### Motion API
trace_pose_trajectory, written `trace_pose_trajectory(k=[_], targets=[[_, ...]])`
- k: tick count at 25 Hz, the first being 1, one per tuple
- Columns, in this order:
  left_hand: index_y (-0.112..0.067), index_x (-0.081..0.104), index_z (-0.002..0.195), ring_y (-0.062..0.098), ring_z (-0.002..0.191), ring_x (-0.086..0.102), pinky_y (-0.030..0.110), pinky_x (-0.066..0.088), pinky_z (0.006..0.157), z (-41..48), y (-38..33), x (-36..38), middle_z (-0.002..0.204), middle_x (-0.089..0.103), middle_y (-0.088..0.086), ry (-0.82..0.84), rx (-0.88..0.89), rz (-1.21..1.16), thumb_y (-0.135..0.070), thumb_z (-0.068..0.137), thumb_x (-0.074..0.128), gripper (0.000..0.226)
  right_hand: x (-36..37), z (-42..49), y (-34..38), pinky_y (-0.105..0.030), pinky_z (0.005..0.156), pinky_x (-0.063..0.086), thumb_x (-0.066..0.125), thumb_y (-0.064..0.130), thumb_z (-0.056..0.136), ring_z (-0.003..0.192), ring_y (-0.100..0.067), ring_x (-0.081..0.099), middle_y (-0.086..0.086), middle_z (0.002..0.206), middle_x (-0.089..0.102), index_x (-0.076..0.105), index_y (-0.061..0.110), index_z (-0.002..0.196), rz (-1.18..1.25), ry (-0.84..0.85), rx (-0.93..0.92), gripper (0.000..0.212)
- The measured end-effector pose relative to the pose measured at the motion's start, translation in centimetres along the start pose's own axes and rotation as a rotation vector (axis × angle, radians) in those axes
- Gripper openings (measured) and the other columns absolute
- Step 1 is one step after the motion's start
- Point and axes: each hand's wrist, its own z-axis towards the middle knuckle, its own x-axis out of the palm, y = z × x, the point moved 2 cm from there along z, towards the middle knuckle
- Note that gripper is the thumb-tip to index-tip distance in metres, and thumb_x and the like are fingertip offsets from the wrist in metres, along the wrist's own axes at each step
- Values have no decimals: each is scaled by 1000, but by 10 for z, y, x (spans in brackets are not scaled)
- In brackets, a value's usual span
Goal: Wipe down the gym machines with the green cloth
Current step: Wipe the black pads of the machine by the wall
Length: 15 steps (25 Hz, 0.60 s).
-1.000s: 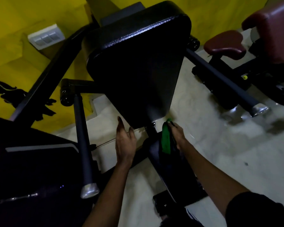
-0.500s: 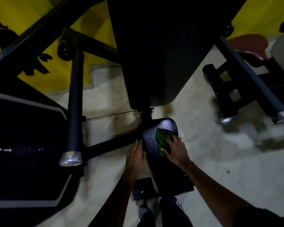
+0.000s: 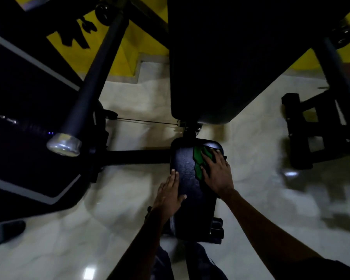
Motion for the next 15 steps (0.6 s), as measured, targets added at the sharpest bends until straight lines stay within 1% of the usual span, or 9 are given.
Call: trace_pose_trajectory(k=[2, 4, 6, 9, 10, 12, 14, 15], targets=[[-10, -12, 156, 20, 153, -4, 41, 11, 122, -3, -2, 11, 163, -20, 7, -36, -21, -12, -48, 92, 59, 103, 4, -2, 4, -54, 112, 35, 51, 51, 97, 150, -30, 22, -7, 158, 32, 43, 29, 149, 0, -38, 0, 57], [-11, -17, 154, 17, 152, -11, 39, 3, 122, -5, -2, 22, 159, -28, 3, -85, -38, -48, -47, 90, 62, 108, 12, -9, 5, -54, 116, 30, 48, 63, 94, 151, -29, 20, -5, 159, 32, 44, 31, 148, -60, -49, -82, 63], [-15, -20, 151, 11, 148, -18, 38, -1, 122, -6, 2, 32, 155, -31, -3, -131, -35, -136, -45, 90, 63, 107, 17, -8, 2, -52, 118, 26, 46, 62, 95, 151, -28, 21, -5, 158, 35, 48, 31, 146, -111, -61, -179, 60], [-20, -19, 149, 6, 146, -20, 36, -2, 121, -3, 9, 41, 155, -28, -6, -158, 0, -221, -44, 89, 64, 105, 14, 13, 9, -52, 118, 24, 49, 54, 96, 149, -28, 26, -5, 154, 42, 52, 32, 142, -110, -116, -194, 52], [-20, -18, 149, 6, 146, -20, 34, -3, 120, -2, 12, 43, 156, -27, -6, -167, 8, -231, -44, 89, 64, 105, 13, 21, 17, -52, 117, 25, 51, 52, 95, 147, -29, 28, -6, 152, 43, 53, 33, 142, -112, -132, -199, 50], [-20, -17, 149, 5, 145, -19, 32, -4, 119, 1, 13, 46, 157, -25, -7, -186, 19, -245, -44, 89, 64, 104, 15, 37, 39, -53, 113, 32, 53, 49, 94, 143, -31, 35, -8, 148, 47, 55, 34, 139, -119, -136, -253, 48], [-20, -16, 149, 5, 146, -18, 35, -2, 121, 2, 12, 48, 158, -23, -7, -200, 25, -259, -41, 88, 66, 104, 17, 53, 57, -53, 107, 37, 55, 49, 90, 138, -33, 41, -9, 144, 50, 59, 35, 135, -145, -116, -354, 47], [-20, -15, 150, 6, 147, -17, 38, 0, 123, 2, 12, 49, 159, -21, -6, -209, 29, -285, -38, 87, 67, 105, 17, 61, 63, -52, 105, 37, 55, 51, 89, 137, -33, 42, -9, 144, 50, 59, 36, 135, -166, -94, -406, 48]])
